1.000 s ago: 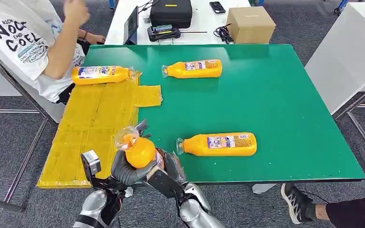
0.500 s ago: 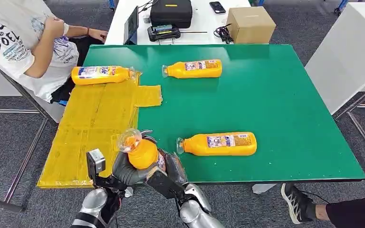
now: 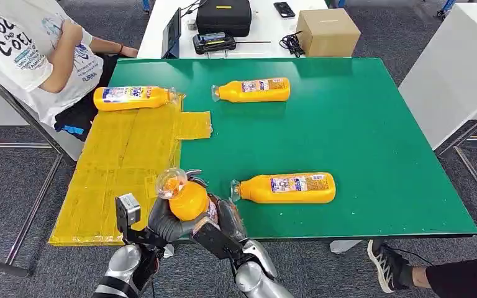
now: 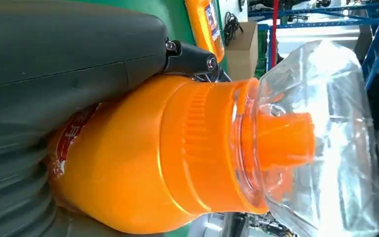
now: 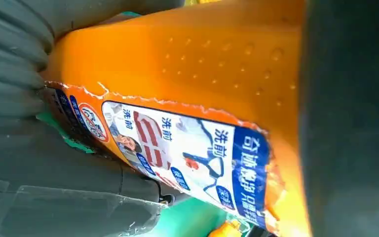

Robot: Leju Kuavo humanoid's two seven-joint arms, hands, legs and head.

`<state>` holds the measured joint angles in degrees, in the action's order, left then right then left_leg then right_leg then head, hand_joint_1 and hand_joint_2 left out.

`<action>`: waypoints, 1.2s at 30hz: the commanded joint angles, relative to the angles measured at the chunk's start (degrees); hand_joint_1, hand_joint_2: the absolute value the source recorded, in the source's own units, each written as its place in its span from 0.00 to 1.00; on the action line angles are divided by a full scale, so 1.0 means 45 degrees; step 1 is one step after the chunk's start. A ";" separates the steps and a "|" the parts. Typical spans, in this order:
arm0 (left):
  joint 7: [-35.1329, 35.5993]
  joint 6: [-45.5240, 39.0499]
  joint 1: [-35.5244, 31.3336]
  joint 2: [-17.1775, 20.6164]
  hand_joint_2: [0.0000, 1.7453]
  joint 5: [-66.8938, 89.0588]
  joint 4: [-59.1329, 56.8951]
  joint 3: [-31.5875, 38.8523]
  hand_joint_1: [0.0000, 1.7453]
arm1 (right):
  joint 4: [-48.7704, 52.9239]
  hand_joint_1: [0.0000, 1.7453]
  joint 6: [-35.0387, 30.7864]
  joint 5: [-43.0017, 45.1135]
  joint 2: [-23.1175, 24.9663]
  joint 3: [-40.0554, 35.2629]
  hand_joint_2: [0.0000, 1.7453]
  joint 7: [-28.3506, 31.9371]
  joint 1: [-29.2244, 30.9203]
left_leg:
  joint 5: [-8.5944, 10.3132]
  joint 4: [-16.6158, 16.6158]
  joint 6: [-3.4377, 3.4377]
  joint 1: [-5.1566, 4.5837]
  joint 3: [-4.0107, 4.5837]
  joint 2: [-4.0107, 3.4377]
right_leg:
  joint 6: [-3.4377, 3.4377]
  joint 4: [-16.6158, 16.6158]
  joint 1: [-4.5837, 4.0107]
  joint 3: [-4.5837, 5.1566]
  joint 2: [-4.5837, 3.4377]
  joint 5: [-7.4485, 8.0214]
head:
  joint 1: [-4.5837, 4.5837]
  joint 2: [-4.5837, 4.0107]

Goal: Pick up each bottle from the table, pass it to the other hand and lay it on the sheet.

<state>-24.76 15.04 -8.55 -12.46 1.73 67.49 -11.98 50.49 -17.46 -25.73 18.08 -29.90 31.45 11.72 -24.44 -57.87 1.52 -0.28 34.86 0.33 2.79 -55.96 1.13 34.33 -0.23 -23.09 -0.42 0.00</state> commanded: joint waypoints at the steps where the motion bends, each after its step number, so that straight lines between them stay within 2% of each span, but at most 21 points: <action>1: 0.0275 -0.0308 0.0167 0.0547 1.00 0.0022 -0.0517 -0.0195 1.00 | 0.1039 0.27 -0.1487 -0.0172 0.0101 0.0441 1.00 0.0073 0.0342 | -0.0029 0.0003 -0.0027 0.0017 -0.0061 -0.0037 | -0.0034 0.0008 -0.0020 -0.0054 -0.0026 -0.0018 | -0.0005 0.0000; 2: 0.0309 -0.0388 0.0221 0.0516 1.00 -0.0044 -0.0380 -0.0105 1.00 | 0.1271 0.00 -0.1757 -0.0217 0.0112 0.0507 1.00 -0.0022 0.0310 | -0.0016 0.0009 -0.0019 0.0008 -0.0041 -0.0031 | -0.0024 0.0008 -0.0010 -0.0032 -0.0023 -0.0008 | 0.0000 0.0000; 3: 0.0317 -0.0453 0.0261 0.0516 1.00 -0.0077 -0.0250 -0.0038 1.00 | 0.1487 0.00 -0.1719 -0.0160 0.0098 0.0524 0.00 -0.0079 0.0302 | -0.0038 -0.0006 -0.0030 0.0021 -0.0064 -0.0046 | -0.0038 0.0001 -0.0024 -0.0055 -0.0034 -0.0022 | -0.0005 0.0000; 7: 0.0359 -0.0977 0.0163 0.0495 1.00 -0.0294 0.0224 0.0432 1.00 | 0.2943 0.00 -0.1794 0.0438 -0.0033 0.0839 0.00 -0.0118 0.0009 | -0.0009 0.0004 -0.0014 0.0003 -0.0015 -0.0025 | -0.0017 -0.0001 -0.0004 -0.0007 -0.0018 -0.0004 | 0.0000 0.0000; 12: 0.0476 -0.1835 -0.0208 0.0447 1.00 -0.0704 0.0369 0.1208 1.00 | 0.4554 0.00 -0.1790 0.0855 -0.0308 0.0826 0.00 -0.0162 -0.0425 | -0.0029 -0.0010 -0.0024 0.0017 -0.0040 -0.0015 | -0.0031 -0.0005 -0.0019 -0.0039 -0.0010 -0.0018 | 0.0000 0.0000; 19: 0.0515 -0.2394 -0.0382 0.0441 1.00 -0.1046 0.0277 0.1554 1.00 | 0.4572 0.00 -0.2201 0.1424 -0.0471 0.0655 0.00 0.0043 -0.0369 | -0.0008 0.0001 -0.0018 0.0020 -0.0027 0.0017 | -0.0023 0.0011 -0.0024 -0.0027 0.0020 -0.0005 | 0.0000 0.0000; 23: 0.0170 -0.2915 -0.0606 0.0534 1.00 -0.1187 0.0303 0.1994 1.00 | 0.5268 0.00 -0.1873 0.1814 -0.0613 0.0384 0.00 0.0168 -0.0628 | -0.0007 0.0004 -0.0018 0.0017 -0.0034 0.0018 | -0.0019 0.0007 -0.0018 -0.0030 0.0024 -0.0012 | -0.0010 0.0000; 29: -0.0708 -0.6269 -0.1718 0.0797 1.00 0.1349 0.0103 0.2907 1.00 | 0.8495 0.00 -0.2192 0.3317 -0.0921 0.0027 0.00 0.1374 -0.1727 | -0.0018 -0.0020 -0.0030 0.0036 -0.0025 0.0040 | -0.0034 -0.0007 -0.0037 -0.0040 0.0056 -0.0030 | -0.0009 0.0000; 31: -0.0840 -0.6602 -0.1953 0.0805 1.00 0.1571 0.0004 0.3241 1.00 | 0.9019 0.00 -0.2310 0.3336 -0.1026 -0.0097 0.00 0.1370 -0.1834 | 0.0001 -0.0014 -0.0021 0.0022 0.0008 0.0046 | -0.0021 -0.0010 -0.0022 0.0000 0.0054 -0.0014 | -0.0005 0.0000; 36: -0.1211 -0.7355 -0.2040 0.0760 1.00 0.2345 0.0125 0.3416 1.00 | 0.9186 0.00 -0.2380 0.3808 -0.1017 -0.0110 0.00 0.1425 -0.1869 | -0.0031 -0.0013 -0.0035 0.0042 -0.0065 0.0016 | -0.0043 0.0004 -0.0044 -0.0074 0.0032 -0.0031 | -0.0005 0.0000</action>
<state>-29.09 -15.65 -13.43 -9.84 9.64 70.69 -0.61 85.33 -27.76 -10.75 16.48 -28.44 37.77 4.05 -24.41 -57.87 1.50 -0.25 34.87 0.40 2.78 -55.97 1.11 34.37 -0.15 -23.09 -0.44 0.00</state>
